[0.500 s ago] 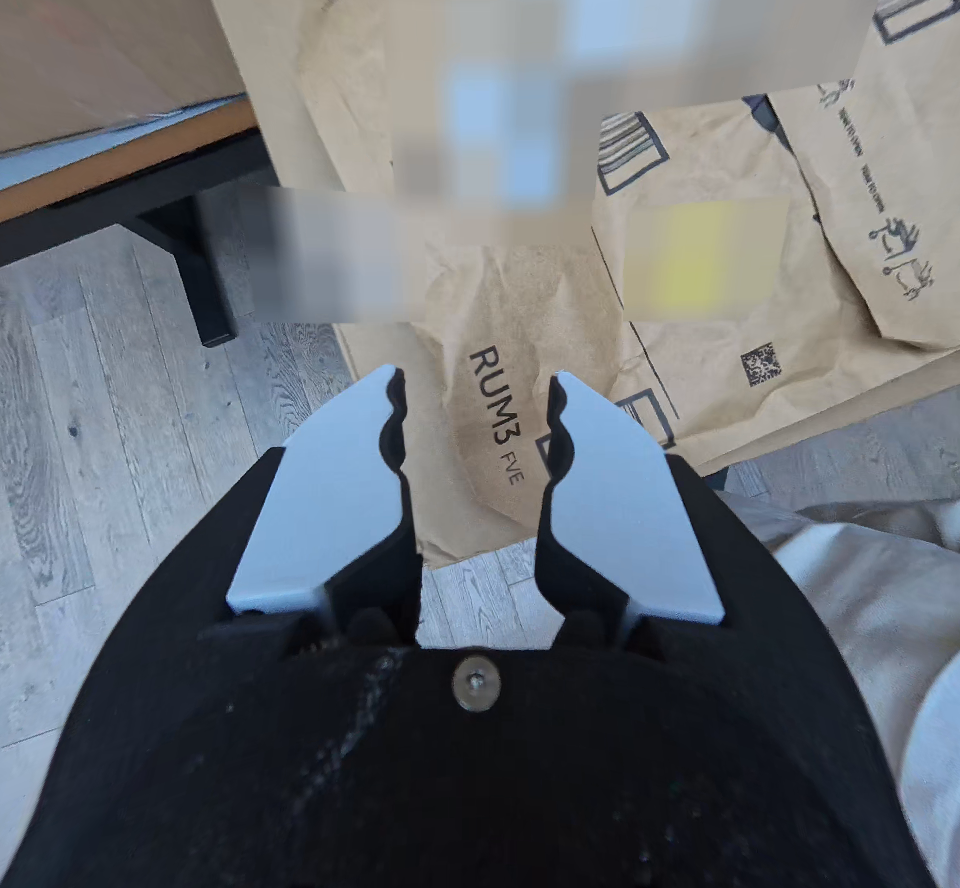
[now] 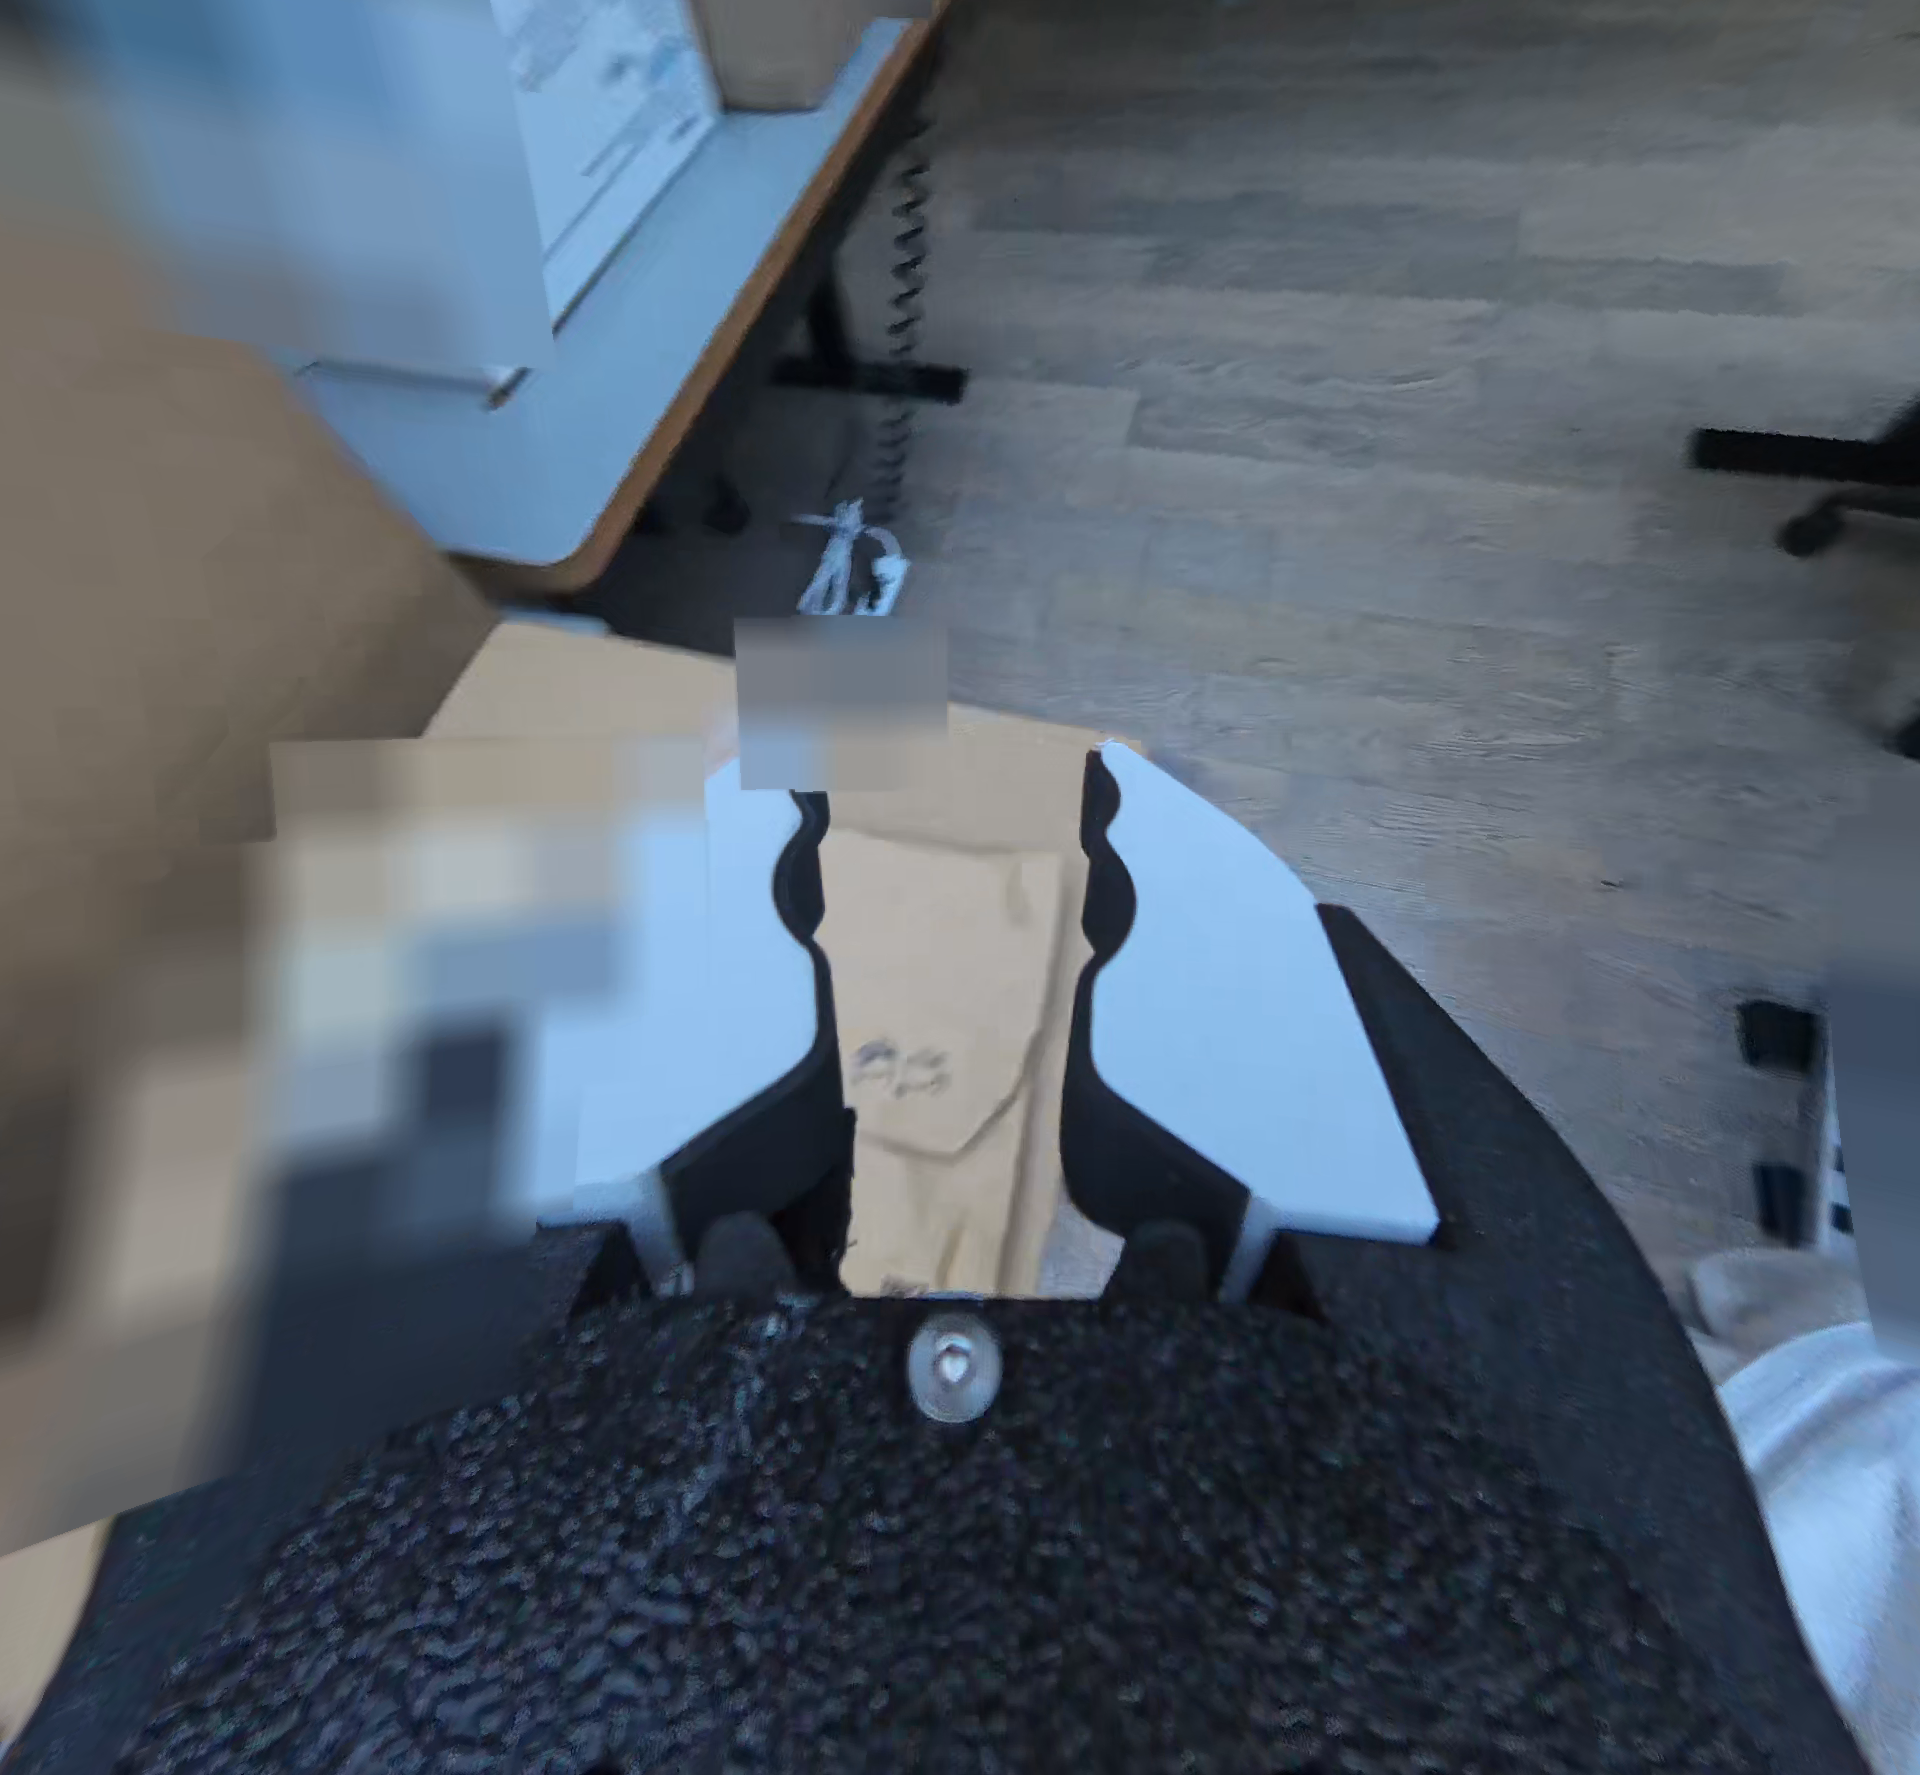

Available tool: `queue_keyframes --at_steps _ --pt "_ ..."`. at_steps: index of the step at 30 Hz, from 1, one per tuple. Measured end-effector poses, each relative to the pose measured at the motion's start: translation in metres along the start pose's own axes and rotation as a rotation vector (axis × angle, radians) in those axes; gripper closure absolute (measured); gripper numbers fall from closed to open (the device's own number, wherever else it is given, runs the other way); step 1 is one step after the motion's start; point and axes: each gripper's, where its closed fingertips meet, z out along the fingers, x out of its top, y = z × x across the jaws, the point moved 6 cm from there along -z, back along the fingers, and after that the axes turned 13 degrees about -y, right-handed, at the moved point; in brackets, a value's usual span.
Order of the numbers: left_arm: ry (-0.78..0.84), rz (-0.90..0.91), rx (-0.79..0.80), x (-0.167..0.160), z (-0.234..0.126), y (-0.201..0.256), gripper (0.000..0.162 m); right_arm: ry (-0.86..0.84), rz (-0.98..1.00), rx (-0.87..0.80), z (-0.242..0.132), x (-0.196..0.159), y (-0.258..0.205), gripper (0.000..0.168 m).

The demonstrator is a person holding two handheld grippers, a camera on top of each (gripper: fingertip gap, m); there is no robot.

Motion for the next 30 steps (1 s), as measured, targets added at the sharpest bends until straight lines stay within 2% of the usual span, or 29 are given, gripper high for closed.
queue_keyframes --at_steps 3,6,10,13,17,22,26,30 --pt "0.016 0.216 -0.242 0.039 0.019 0.099 0.116 0.05 0.156 -0.172 -0.095 -0.058 -0.015 0.101" --pt "0.041 0.449 -0.443 0.064 0.025 0.2 0.116 0.05 0.343 -0.362 -0.18 -0.125 -0.039 0.101" --pt "0.086 0.706 -0.694 0.075 0.025 0.322 0.116 0.05 0.579 -0.641 -0.274 -0.213 -0.089 0.102" --pt "0.133 0.846 -0.858 0.077 0.016 0.393 0.117 0.079 0.751 -0.828 -0.327 -0.268 -0.139 0.102" --pt "0.217 0.979 -0.998 0.081 -0.002 0.458 0.117 0.109 0.977 -0.999 -0.366 -0.329 -0.205 0.101" --pt "0.32 1.113 -1.055 0.098 -0.02 0.514 0.117 0.164 1.145 -1.133 -0.395 -0.367 -0.26 0.101" --pt "0.371 1.188 -1.102 0.124 -0.016 0.556 0.118 0.187 1.178 -1.249 -0.418 -0.374 -0.259 0.102" --pt "0.399 1.176 -1.15 0.171 0.007 0.605 0.118 0.204 1.124 -1.345 -0.453 -0.372 -0.209 0.102"
